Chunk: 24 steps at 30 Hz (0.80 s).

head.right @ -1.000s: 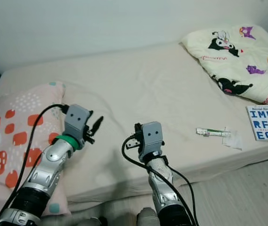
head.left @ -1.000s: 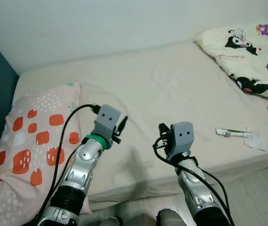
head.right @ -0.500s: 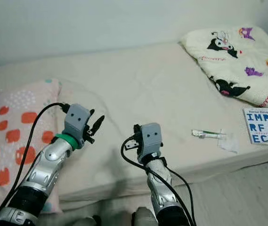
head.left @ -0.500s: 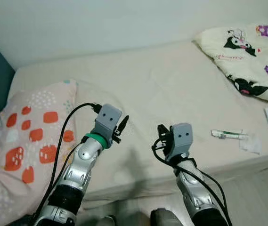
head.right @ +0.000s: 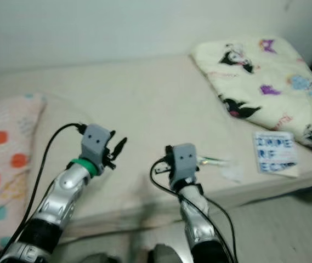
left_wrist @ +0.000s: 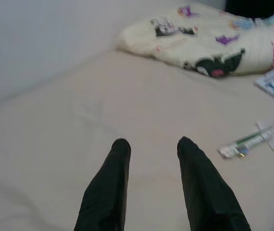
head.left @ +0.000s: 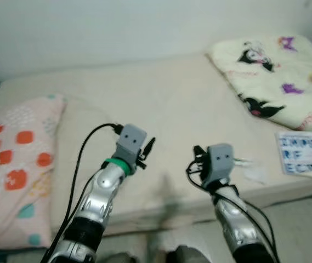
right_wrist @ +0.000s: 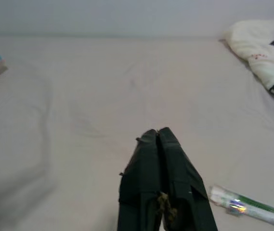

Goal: Clean up the room

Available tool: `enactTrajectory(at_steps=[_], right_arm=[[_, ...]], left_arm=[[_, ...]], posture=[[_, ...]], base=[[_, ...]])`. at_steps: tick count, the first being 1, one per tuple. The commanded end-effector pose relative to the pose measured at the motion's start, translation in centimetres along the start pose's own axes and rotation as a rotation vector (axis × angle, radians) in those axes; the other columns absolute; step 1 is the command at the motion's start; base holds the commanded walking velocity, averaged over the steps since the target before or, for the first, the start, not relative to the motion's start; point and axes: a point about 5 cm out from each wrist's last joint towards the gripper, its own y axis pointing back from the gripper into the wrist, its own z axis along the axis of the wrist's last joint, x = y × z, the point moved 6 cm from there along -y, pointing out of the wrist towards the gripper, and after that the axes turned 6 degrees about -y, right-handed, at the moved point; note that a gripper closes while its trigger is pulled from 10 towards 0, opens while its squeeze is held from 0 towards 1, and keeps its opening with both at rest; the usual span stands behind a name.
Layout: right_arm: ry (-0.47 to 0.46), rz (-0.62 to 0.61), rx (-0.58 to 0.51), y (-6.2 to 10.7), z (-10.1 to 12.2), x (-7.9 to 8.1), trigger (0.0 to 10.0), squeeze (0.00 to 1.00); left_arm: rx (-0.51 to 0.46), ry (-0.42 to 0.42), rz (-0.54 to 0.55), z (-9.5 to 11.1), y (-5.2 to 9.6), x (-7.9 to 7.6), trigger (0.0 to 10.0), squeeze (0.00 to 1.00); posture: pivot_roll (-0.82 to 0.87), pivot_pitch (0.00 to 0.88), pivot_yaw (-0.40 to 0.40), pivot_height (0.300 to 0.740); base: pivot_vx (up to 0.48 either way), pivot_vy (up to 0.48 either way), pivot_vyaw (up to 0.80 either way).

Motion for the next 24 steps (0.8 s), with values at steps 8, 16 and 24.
enactTrajectory(at_steps=[8,16,24], right_arm=[[0.005,-0.007,0.038,0.38,-0.98,0.06,10.0,0.0],[0.002,-0.013,0.043,0.25,-1.0,-0.09,10.0,0.0],[-0.071,-0.014,0.019,0.14,-0.52,0.02,10.0,0.0]], left_arm=[[0.034,0.005,0.002,-1.06,0.34,-0.07,10.0,0.0],[0.061,-0.002,0.022,-1.53,0.23,0.29,10.0,0.0],[0.08,-0.005,0.045,-1.82,0.12,0.67,10.0,0.0]], posture=[[-0.06,0.033,0.07,0.74],[-0.06,0.03,0.071,0.74],[-0.06,0.025,0.073,0.74]], base=[[0.0,-0.382,0.0],[0.132,-0.12,0.49],[0.0,0.0,0.2]])
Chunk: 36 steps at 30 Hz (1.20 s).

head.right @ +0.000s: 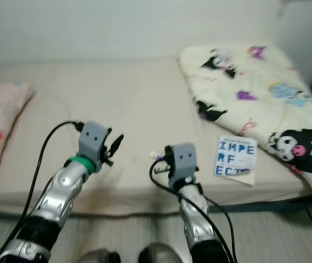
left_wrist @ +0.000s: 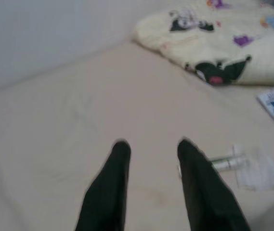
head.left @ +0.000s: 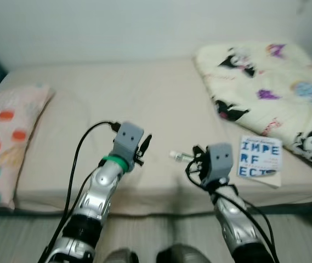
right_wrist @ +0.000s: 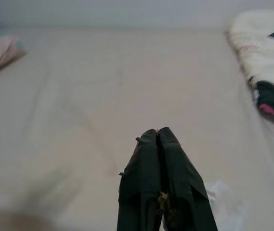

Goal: Clean up the room

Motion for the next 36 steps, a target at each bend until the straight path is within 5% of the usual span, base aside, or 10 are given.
enactTrajectory(at_steps=[1,23,30,36], right_arm=[[-0.025,-0.02,0.031,0.76,-1.01,-0.6,10.0,0.0],[-0.018,-0.017,0.031,0.86,-0.97,-0.58,10.0,0.0],[0.098,-0.026,0.068,0.89,-1.63,-0.93,10.0,0.0],[0.077,-0.034,0.034,0.85,-1.02,-0.99,10.0,0.0]], left_arm=[[0.04,0.005,-0.015,-0.96,0.05,-0.77,10.0,0.0],[0.023,-0.016,-0.01,-0.66,-0.26,-0.77,10.0,0.0],[0.02,-0.019,-0.007,-0.74,-0.18,-0.86,10.0,0.0],[0.02,-0.019,-0.004,-0.76,-0.18,-0.82,10.0,0.0]], posture=[[-0.06,0.025,0.073,0.74],[-0.07,0.026,0.075,0.74],[-0.07,0.028,0.074,0.74],[-0.07,0.029,0.074,0.74]], base=[[0.0,0.0,0.0],[0.08,0.0,0.0],[0.455,0.0,0.0],[0.48,0.0,0.48]])
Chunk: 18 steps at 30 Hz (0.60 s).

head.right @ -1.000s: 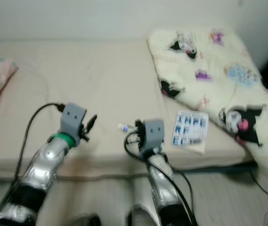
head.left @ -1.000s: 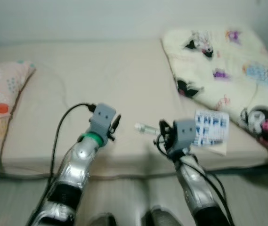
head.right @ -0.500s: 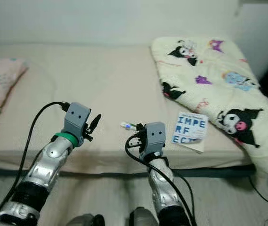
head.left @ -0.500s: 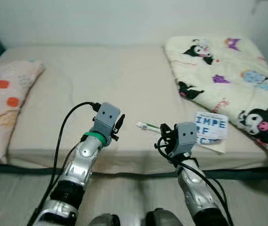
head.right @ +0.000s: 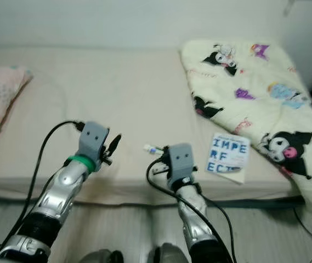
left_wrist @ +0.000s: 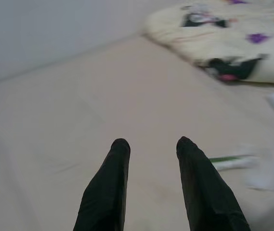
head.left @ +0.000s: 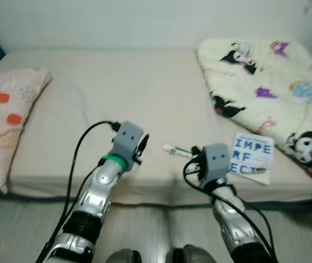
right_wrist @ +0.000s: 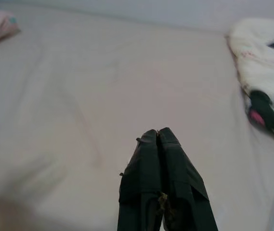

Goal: Clean up the room

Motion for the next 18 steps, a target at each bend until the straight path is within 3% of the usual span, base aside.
enactTrajectory(at_steps=[1,5,8,18], right_arm=[[-0.035,0.022,-0.005,-0.05,-0.05,1.11,10.0,0.0],[-0.063,0.023,-0.012,-0.08,0.11,1.13,10.0,0.0],[-0.057,0.033,-0.001,0.0,-0.08,1.26,10.0,0.0],[-0.054,0.03,0.014,0.08,-0.46,1.33,10.0,0.0]], left_arm=[[0.029,-0.012,0.013,-1.0,0.39,0.61,10.0,0.0],[0.029,-0.01,0.015,-1.01,0.37,0.64,10.0,0.0],[0.032,0.023,0.021,-1.0,0.34,0.77,10.0,0.0],[0.032,0.011,-0.002,-1.22,0.53,0.33,10.0,0.0]], posture=[[-0.07,0.03,0.074,0.74],[-0.07,0.03,0.074,0.74],[-0.07,0.031,0.072,0.74],[-0.07,0.033,0.072,0.74]], base=[[0.48,0.0,0.0],[0.48,0.0,0.0],[0.0,0.0,0.0],[0.0,0.0,0.0]])
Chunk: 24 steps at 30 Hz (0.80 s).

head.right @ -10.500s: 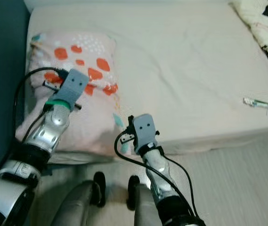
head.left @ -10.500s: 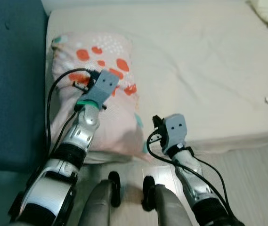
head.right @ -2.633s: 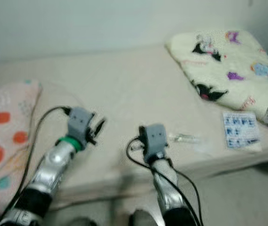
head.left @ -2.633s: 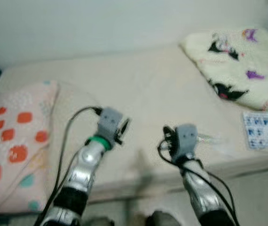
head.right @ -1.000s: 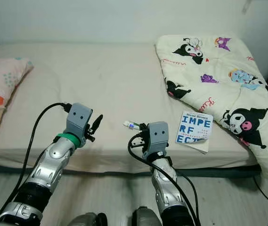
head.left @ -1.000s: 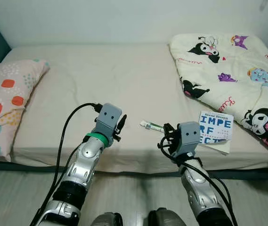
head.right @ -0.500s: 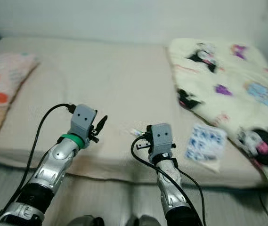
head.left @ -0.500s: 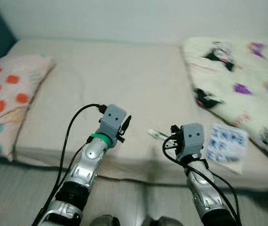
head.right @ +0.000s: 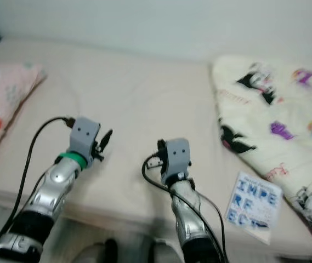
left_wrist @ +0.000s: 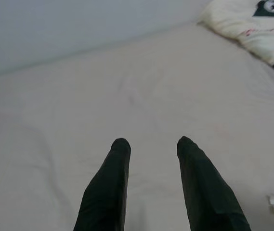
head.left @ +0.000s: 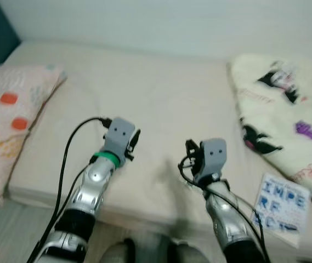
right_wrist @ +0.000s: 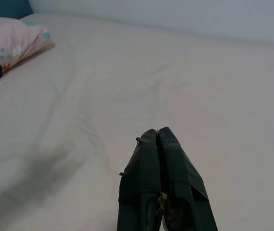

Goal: Clean up the room

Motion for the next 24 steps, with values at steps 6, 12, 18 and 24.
enactTrajectory(at_steps=[6,12,18,24], right_arm=[[-0.026,-0.036,0.053,0.8,-1.6,-0.7,10.0,0.0],[-0.042,-0.083,0.081,1.1,-2.3,-1.6,10.0,0.0],[-0.032,-0.104,0.059,0.8,-1.8,-2.0,10.0,0.0],[-0.019,-0.105,0.043,0.6,-1.3,-2.0,10.0,0.0]], left_arm=[[0.035,0.008,-0.067,-1.4,0.7,-1.8,10.0,0.0],[0.114,0.008,-0.226,-4.2,2.6,-4.7,10.0,0.0],[0.147,0.0,-0.225,-5.1,2.9,-4.8,10.0,0.0],[0.146,-0.009,-0.204,-5.0,2.5,-4.5,10.0,0.0]], posture=[[-0.07,0.033,0.073,0.74],[-0.07,0.035,0.075,0.74],[-0.07,0.038,0.076,0.74],[-0.07,0.038,0.072,0.725]], base=[[0.0,0.0,0.0],[0.0,0.0,0.0],[0.0,0.0,0.0],[0.0,0.0,0.0]])
